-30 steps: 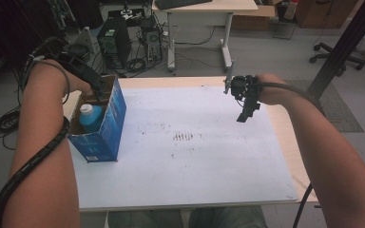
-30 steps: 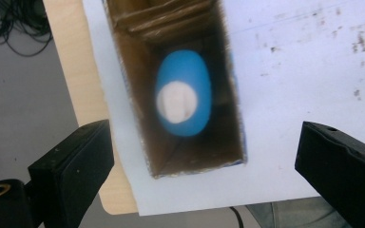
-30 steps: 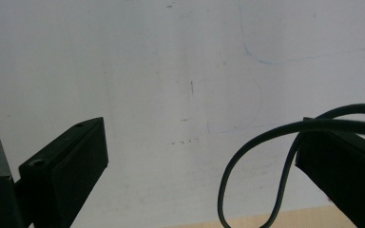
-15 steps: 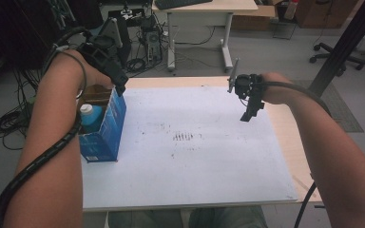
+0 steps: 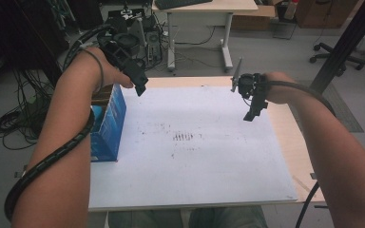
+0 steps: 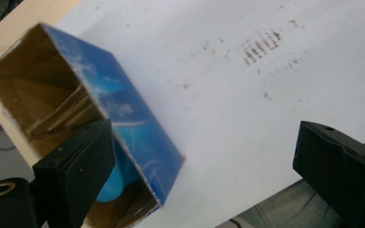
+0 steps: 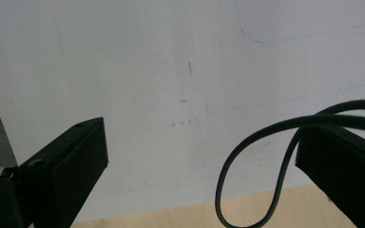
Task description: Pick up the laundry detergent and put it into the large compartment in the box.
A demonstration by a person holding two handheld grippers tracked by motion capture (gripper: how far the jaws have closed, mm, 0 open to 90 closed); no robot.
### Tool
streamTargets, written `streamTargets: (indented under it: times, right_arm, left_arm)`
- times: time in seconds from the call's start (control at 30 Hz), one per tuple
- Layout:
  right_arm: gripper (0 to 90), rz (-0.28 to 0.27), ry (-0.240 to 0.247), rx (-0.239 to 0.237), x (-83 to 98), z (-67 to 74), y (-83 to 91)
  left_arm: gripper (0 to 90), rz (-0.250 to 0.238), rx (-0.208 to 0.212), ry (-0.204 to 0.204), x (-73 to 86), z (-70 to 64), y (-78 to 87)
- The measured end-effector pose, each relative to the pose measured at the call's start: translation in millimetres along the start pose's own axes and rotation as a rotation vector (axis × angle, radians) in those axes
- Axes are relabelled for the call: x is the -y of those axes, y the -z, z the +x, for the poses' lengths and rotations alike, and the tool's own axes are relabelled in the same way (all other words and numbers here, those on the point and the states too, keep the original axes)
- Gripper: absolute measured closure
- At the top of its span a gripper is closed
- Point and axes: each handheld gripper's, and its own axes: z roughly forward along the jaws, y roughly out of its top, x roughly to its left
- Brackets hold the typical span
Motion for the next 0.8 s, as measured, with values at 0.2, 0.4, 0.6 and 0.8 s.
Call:
streamTargets:
  times: [0.2,0.4,0.6,0.8]
  right_arm:
    - [3.0,0.008,-0.009,-0.001,2.1,1.0,0.6]
    - [3.0,0.012,-0.012,0.0,4.2,1.3,0.9]
    - [3.0,0.018,-0.012,0.001,5.4,1.0,1.7]
    - [3.0,0.025,-0.013,0.001,5.3,2.0,2.8]
  left_arm:
    - [7.1,-0.01,0.018,-0.062,-8.5,-13.5,-2.6]
    - [6.5,-0.017,0.021,-0.113,-15.0,-24.8,-5.3]
    - [6.2,-0.012,0.035,-0.157,-19.7,-35.3,-11.8]
    - [6.2,-0.013,0.05,-0.197,-23.9,-45.5,-17.1]
